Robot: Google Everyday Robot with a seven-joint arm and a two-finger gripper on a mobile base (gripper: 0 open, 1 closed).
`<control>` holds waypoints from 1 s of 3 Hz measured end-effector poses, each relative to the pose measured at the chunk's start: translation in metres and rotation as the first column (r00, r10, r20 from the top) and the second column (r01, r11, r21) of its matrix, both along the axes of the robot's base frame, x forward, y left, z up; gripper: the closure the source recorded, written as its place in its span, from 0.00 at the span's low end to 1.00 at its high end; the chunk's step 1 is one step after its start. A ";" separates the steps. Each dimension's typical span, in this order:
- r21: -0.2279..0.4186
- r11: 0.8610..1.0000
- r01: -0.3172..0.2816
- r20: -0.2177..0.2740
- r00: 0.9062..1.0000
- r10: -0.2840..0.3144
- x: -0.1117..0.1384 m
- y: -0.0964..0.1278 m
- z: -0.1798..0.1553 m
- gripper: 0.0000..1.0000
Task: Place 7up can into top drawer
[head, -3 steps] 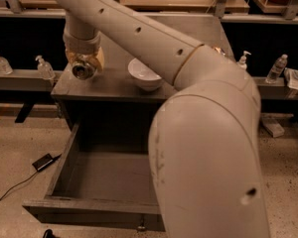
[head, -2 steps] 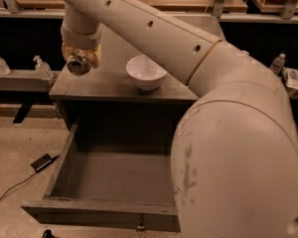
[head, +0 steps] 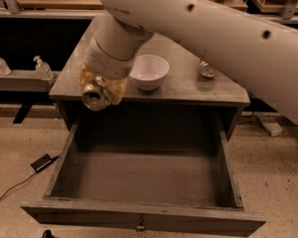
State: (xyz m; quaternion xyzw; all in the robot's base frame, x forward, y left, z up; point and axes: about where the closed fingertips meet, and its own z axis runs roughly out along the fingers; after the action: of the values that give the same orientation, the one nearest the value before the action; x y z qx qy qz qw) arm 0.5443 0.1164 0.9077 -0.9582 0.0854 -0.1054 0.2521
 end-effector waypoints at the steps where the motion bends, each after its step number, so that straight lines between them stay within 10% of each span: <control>1: 0.030 0.993 0.114 -0.149 0.983 -0.108 -0.033 -0.063 -0.063 1.00; 2: 0.035 0.964 0.262 -0.222 0.943 -0.249 -0.011 -0.137 -0.136 0.98; 3: 0.034 0.952 0.304 -0.248 0.925 -0.286 0.012 -0.160 -0.174 0.74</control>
Offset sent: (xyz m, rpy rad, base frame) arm 0.0090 -0.2000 -0.1922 0.0899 0.2660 -0.3926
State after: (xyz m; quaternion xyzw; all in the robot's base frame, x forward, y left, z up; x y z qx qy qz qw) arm 0.5563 -0.0434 0.7337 -0.9303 0.2622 -0.0222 0.2555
